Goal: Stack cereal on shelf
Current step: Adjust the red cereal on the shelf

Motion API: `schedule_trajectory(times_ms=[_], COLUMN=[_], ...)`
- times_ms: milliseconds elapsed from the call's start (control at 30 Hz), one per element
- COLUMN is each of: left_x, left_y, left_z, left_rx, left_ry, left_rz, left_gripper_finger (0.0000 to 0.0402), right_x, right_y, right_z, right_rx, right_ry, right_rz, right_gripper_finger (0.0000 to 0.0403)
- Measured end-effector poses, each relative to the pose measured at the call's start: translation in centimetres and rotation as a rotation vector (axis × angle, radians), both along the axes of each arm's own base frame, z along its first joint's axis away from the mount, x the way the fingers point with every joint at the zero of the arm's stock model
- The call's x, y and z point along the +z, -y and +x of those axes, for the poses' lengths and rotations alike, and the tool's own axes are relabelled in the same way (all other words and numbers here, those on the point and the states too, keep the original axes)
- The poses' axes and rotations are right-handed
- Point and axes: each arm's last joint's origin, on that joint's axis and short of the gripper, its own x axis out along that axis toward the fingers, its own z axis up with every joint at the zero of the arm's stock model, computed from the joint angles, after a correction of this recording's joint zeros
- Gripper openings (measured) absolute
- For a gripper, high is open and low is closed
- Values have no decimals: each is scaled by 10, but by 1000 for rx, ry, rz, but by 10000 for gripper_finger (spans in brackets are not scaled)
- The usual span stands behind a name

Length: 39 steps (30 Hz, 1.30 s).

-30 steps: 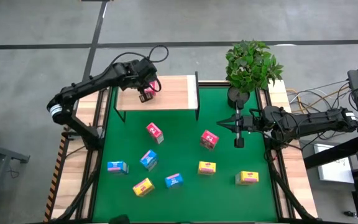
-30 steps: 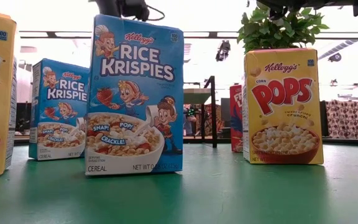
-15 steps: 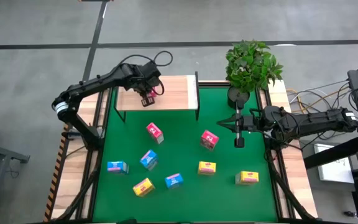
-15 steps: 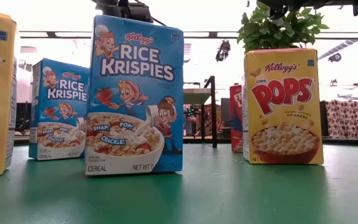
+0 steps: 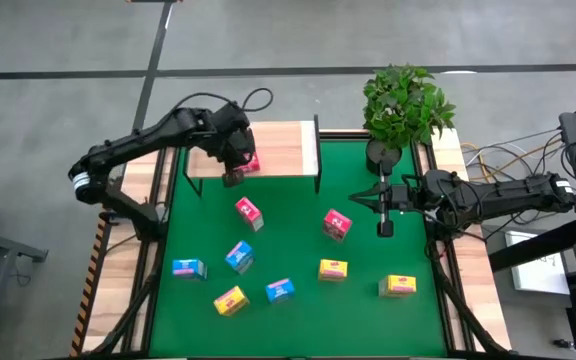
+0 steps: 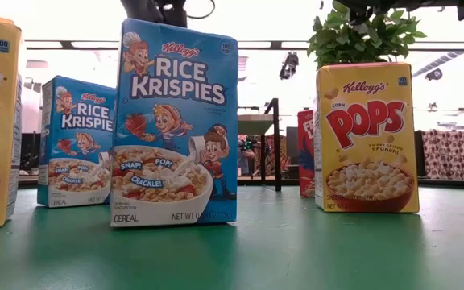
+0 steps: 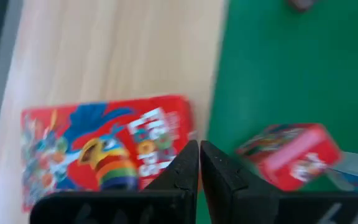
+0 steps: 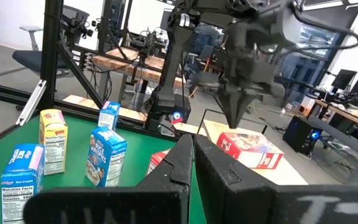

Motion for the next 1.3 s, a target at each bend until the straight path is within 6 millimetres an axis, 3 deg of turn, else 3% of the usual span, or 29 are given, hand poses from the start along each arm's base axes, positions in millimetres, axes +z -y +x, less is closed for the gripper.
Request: schedule_trajectory(times_ms=[133, 233, 467, 600, 767, 1100, 1300], left_x=[8, 1, -26, -31, -34, -64, -80], left_y=[5, 14, 53, 69, 72, 72, 71], left_z=[-3, 5, 20, 21, 18, 16, 18], left_rx=[-6, 14, 78, 30, 13, -4, 19], left_ry=[100, 153, -8, -33, -70, -117, -104], left_rz=[29, 62, 482, 522, 512, 510, 564], left_gripper_finger=[0, 0, 0, 12, 73, 257, 285], right_x=[0, 0, 0, 0, 0, -1, -1], right_y=[0, 0, 0, 0, 0, 0, 0], right_z=[0, 0, 0, 0, 0, 0, 0], right_rx=[0, 0, 0, 0, -1, -1, -1], right_ry=[1, 1, 0, -5, -5, -6, -6], right_rz=[0, 0, -1, -2, -4, -13, -17], right_gripper_finger=[9, 9, 9, 9, 9, 9, 9])
